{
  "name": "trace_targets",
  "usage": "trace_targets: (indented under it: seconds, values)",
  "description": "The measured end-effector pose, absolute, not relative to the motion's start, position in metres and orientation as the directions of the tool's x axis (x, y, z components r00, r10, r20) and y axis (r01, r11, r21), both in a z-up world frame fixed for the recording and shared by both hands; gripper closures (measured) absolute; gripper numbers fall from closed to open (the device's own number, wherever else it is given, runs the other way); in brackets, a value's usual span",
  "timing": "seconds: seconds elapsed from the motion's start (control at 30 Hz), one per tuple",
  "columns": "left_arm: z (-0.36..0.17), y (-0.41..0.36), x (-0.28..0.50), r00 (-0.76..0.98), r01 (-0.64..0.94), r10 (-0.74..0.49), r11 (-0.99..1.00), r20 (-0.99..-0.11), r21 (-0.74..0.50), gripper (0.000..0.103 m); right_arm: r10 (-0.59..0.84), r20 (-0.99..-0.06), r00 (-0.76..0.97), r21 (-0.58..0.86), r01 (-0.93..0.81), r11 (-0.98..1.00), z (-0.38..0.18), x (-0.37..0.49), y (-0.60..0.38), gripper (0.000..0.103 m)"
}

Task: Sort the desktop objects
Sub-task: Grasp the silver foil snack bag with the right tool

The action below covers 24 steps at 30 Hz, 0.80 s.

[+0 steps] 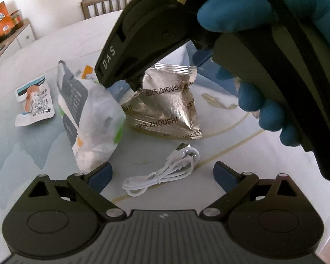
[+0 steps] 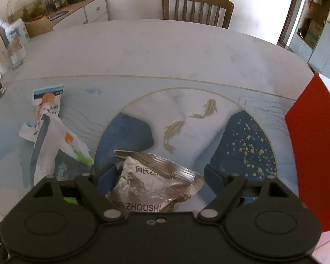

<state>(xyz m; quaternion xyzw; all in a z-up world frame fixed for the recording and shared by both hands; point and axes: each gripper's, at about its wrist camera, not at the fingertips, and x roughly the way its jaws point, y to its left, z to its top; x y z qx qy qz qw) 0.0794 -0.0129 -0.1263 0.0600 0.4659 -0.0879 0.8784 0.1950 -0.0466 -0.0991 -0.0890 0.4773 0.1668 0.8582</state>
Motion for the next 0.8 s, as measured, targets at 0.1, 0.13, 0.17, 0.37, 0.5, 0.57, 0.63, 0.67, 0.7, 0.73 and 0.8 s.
trace_targets:
  seconds: [0.1, 0.13, 0.17, 0.37, 0.5, 0.57, 0.63, 0.67, 0.7, 0.73, 0.8]
  values:
    - [-0.126, -0.01, 0.078, 0.542, 0.174, -0.084, 0.985, -0.836, 0.014, 0.004, 0.187, -0.855, 0.483, -0.003, -0.365, 0.931, -0.101, 0.195, -0.047, 0.013]
    - [-0.126, -0.01, 0.077, 0.542, 0.165, -0.078, 0.986, -0.837, 0.015, 0.004, 0.18, -0.857, 0.484, -0.005, -0.358, 0.934, -0.101, 0.195, -0.047, 0.012]
    - [-0.126, -0.01, 0.077, 0.543, 0.162, -0.076, 0.987, -0.836, 0.016, 0.005, 0.175, -0.857, 0.484, -0.01, -0.356, 0.935, -0.101, 0.195, -0.047, 0.011]
    - [-0.123, -0.015, 0.075, 0.562, 0.176, -0.087, 0.984, -0.823, 0.016, 0.017, 0.191, -0.877, 0.442, 0.017, -0.369, 0.929, -0.109, 0.192, -0.053, 0.01]
    - [-0.123, -0.018, 0.077, 0.572, 0.177, -0.089, 0.984, -0.816, 0.017, 0.026, 0.195, -0.893, 0.405, 0.046, -0.349, 0.936, -0.115, 0.194, -0.063, 0.013]
    - [-0.123, -0.019, 0.076, 0.578, 0.176, -0.089, 0.984, -0.811, 0.017, 0.031, 0.179, -0.895, 0.408, 0.031, -0.343, 0.939, -0.12, 0.192, -0.068, 0.012]
    - [-0.122, -0.019, 0.076, 0.584, 0.174, -0.089, 0.985, -0.807, 0.018, 0.038, 0.175, -0.89, 0.421, 0.019, -0.349, 0.937, -0.121, 0.189, -0.071, 0.013]
    - [-0.122, -0.02, 0.076, 0.585, 0.172, -0.086, 0.985, -0.807, 0.019, 0.038, 0.177, -0.889, 0.423, 0.021, -0.348, 0.937, -0.12, 0.188, -0.072, 0.014]
    - [-0.123, -0.02, 0.076, 0.586, 0.169, -0.085, 0.985, -0.806, 0.019, 0.038, 0.177, -0.887, 0.426, 0.021, -0.347, 0.938, -0.119, 0.188, -0.074, 0.017]
    - [-0.123, -0.02, 0.076, 0.586, 0.167, -0.084, 0.986, -0.806, 0.019, 0.038, 0.175, -0.885, 0.431, 0.018, -0.346, 0.938, -0.118, 0.187, -0.074, 0.023]
    - [-0.123, -0.02, 0.078, 0.587, 0.165, -0.083, 0.986, -0.805, 0.019, 0.038, 0.182, -0.882, 0.435, 0.021, -0.35, 0.936, -0.115, 0.187, -0.076, 0.033]
